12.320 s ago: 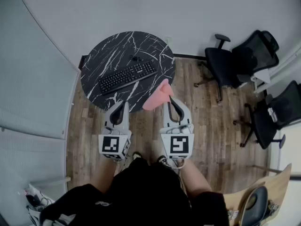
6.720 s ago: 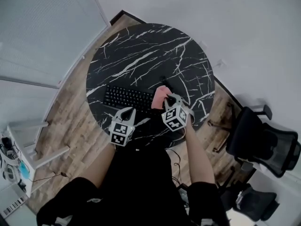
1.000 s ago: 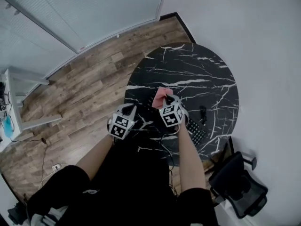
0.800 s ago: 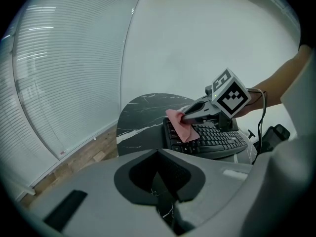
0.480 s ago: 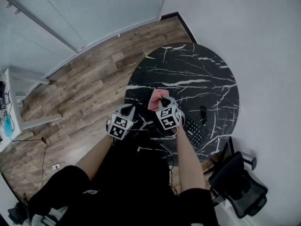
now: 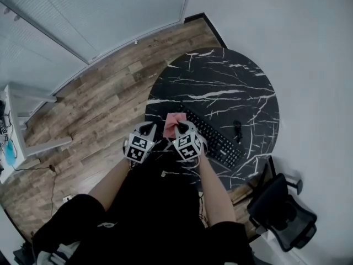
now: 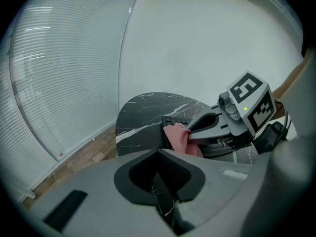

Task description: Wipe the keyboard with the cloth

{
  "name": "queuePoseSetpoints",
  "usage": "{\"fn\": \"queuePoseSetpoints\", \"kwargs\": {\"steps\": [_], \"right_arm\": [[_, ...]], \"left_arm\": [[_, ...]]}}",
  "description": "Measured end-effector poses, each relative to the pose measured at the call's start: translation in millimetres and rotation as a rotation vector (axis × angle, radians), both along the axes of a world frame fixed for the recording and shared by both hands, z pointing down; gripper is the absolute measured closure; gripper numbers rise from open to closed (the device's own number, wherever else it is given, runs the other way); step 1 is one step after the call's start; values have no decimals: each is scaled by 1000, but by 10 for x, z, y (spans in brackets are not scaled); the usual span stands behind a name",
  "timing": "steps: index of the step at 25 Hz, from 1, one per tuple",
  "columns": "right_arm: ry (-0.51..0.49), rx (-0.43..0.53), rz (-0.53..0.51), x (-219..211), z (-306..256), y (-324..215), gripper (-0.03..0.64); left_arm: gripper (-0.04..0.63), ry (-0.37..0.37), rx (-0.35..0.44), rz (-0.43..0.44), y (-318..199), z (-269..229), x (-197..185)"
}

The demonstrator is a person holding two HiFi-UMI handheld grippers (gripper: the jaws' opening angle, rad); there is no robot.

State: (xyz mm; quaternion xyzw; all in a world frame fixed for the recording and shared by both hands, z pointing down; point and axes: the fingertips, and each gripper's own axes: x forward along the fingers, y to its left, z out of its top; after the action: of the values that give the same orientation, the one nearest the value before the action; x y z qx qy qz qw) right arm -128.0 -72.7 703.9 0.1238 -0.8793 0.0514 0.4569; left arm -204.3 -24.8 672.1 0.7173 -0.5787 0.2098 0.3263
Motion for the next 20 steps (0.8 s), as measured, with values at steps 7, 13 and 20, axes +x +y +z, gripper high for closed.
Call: {"fn": "queuePoseSetpoints", "kwargs": {"steps": [7, 13, 20], "right_arm": [[-14, 22, -2, -60, 12, 161, 617], [-105, 10, 99, -7, -244, 225, 617], [-404, 21, 496, 613, -932, 136, 617]], "left_arm": [[597, 6, 14, 10, -25, -46, 24], [597, 16, 53, 9, -68, -261, 106], [597, 5, 165, 116, -210, -773, 591]]}}
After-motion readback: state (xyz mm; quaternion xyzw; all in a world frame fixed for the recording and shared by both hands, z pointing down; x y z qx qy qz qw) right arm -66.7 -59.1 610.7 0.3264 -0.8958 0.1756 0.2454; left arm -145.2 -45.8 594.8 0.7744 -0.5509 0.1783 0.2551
